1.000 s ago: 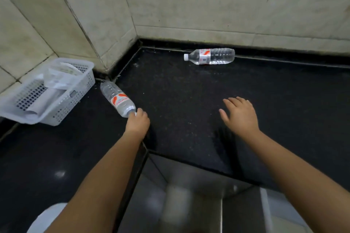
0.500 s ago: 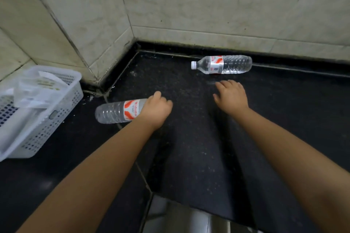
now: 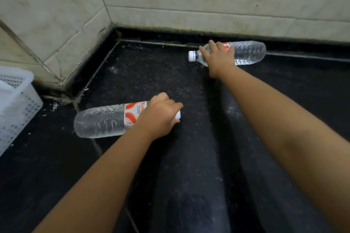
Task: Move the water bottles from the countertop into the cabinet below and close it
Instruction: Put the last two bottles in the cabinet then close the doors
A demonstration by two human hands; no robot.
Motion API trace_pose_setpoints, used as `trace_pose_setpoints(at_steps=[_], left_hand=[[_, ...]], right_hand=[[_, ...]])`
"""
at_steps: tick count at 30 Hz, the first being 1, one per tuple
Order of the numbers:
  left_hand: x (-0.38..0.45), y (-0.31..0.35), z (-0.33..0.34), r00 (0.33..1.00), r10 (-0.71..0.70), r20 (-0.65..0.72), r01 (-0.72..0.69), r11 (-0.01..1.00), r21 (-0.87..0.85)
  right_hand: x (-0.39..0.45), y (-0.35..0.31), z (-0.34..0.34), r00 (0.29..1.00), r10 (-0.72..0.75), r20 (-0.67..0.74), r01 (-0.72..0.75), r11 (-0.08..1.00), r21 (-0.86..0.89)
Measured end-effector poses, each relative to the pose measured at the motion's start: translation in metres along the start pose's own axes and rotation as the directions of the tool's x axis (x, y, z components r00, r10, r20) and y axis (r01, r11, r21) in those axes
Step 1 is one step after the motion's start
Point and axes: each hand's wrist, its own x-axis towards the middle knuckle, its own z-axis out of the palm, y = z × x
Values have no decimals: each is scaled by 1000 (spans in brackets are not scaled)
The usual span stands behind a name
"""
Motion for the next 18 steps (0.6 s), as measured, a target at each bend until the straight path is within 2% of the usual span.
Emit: trace_pose_setpoints(at_steps=[2,4,6,8,11,14,18], left_hand=[[1,0,-4,998,19,-56,-19,1000,-3],[1,6,-8,997,-25,66,24,1000,15],[5,11,-13,982,-83,167,73,995,66],[8,13,-18,970,-138,201,122,988,92],[4,25,-27,956,-188,225,164,979,122],[-14,48,-29,944,-196,265,158,975,157],[-57,105,-29,938,-71,339,14,986,169]], right_hand=[[3,4,-9,999,18,-40,-19,1000,-21],[-1,12,-18,999,21,-25,-22,1000,-21],[-12,16,-23,998,-59,-31,56,993,-102],[-37,18,-24,988,-152,-34,145,976,-163],[-88,28,-27,963,-269,23,270,950,-155],[-147,48,-25,946,-301,121,304,953,-8],[-237,81,-11,939,-217,268,152,958,243]])
